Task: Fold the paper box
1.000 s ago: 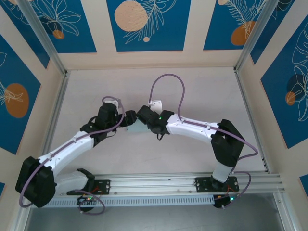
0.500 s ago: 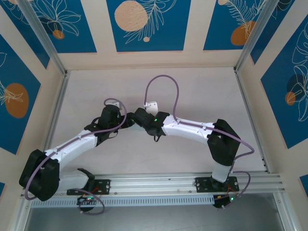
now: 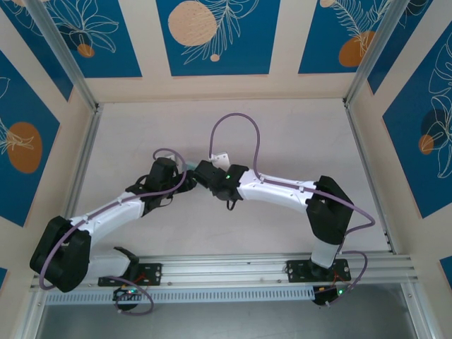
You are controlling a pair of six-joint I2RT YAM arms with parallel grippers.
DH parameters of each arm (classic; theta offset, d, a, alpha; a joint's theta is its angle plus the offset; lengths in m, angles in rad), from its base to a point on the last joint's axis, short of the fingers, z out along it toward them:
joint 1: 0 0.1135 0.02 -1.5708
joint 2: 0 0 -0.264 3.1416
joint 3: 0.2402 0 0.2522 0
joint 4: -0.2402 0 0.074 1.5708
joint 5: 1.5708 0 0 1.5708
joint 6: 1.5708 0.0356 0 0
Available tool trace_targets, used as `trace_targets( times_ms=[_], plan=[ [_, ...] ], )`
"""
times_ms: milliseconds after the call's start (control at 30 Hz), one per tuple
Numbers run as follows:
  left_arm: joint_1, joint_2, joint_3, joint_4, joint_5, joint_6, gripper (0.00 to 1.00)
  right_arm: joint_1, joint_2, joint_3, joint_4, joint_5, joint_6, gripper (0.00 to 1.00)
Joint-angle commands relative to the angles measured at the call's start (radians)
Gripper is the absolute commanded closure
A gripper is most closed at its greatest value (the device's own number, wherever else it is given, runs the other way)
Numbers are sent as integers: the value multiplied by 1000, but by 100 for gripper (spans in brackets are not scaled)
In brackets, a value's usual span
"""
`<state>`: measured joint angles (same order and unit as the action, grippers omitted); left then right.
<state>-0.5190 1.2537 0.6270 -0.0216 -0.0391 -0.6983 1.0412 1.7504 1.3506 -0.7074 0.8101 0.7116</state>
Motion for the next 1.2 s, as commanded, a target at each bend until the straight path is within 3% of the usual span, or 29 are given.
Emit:
trace_targets(
  times_ms=[0, 467, 700, 767, 933, 1167],
  plan=[
    [9, 7, 4, 15, -8, -4, 35, -2, -61, 23, 6, -84, -24, 50],
    [9, -54, 42, -9, 18, -1, 34, -124, -106, 70, 71, -287, 1, 48],
    [8, -171, 58, -93, 5, -14, 33, -163, -65, 130, 21, -283, 69, 46],
    [9, -202, 85, -129, -21, 0, 29, -163, -51, 142, 10, -278, 77, 45],
    [17, -144, 204, -183, -72, 106, 7, -165, -33, 141, 2, -264, 92, 45],
    [45, 75, 350, -197, -53, 205, 1, -172, -26, 122, -7, -233, 116, 45]
  ],
)
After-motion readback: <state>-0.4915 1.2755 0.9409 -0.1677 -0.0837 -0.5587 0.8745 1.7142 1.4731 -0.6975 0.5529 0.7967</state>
